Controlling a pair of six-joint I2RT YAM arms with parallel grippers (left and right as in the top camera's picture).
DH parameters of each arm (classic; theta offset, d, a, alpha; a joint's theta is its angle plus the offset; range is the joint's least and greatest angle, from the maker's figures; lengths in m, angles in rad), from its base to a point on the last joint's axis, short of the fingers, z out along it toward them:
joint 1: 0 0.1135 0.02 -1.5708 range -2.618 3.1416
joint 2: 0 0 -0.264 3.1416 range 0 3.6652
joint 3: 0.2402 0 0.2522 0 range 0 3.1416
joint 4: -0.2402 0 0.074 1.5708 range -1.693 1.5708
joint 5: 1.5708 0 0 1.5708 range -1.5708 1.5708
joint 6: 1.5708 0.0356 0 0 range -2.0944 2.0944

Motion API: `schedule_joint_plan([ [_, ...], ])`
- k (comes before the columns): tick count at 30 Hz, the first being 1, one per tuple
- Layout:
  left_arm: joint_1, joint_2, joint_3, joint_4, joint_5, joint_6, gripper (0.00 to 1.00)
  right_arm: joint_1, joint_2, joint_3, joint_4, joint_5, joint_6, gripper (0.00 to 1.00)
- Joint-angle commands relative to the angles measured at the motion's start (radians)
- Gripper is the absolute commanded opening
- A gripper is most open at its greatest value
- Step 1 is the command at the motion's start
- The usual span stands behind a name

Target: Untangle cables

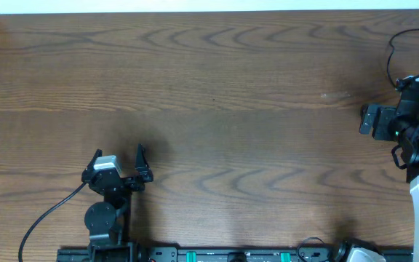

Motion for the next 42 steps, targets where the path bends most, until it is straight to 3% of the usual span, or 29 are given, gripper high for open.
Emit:
schedule_joint_plan([
  [1, -0.005, -0.008, -0.015, -0.04, 0.03, 0.023, 0.98, 0.008, -0.001, -0.001, 0.0, -0.002, -0.003, 0.99],
  [42, -0.005, -0.006, -0.015, -0.04, -0.006, 0.025, 0.98, 0.007, -0.001, -0.001, -0.001, -0.002, -0.003, 0.99],
])
